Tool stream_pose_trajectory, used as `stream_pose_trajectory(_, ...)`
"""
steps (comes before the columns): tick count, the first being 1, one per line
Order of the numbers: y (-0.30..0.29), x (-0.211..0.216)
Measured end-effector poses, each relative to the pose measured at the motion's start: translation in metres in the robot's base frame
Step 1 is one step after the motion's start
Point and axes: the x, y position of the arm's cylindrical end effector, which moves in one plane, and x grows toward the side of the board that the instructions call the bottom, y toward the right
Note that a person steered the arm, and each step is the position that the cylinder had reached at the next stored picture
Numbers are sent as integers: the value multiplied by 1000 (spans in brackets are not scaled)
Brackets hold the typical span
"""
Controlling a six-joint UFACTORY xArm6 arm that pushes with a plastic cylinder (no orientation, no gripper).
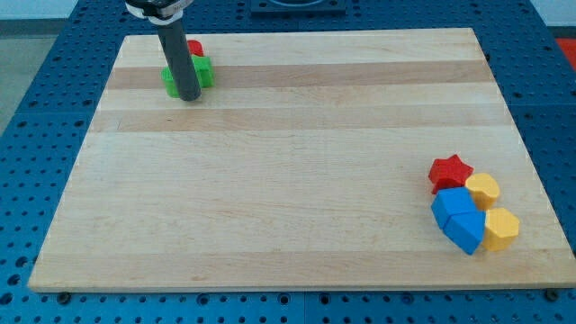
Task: Move the green circle diagonally to the green star
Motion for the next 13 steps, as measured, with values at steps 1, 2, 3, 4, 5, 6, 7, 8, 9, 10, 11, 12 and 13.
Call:
stream_pose_trajectory(1, -22, -13)
stream_pose_trajectory(2, -62, -45)
stream_pose_trajectory(3, -92, -56)
stream_pose_trajectory(4, -94, -57)
stream_pose_trajectory(5, -94, -53)
stream_pose_trajectory(6, -134, -55)
stream_pose_trajectory(7, -140, -58)
stream_pose_trajectory(8, -140, -61)
stream_pose_trajectory(9, -131, -134)
stream_pose_trajectory(10, -122, -142)
stream_pose_trajectory(11, -122, -128)
stream_pose_trajectory(12, -119, -101)
stream_pose_trajectory(13, -56, -34)
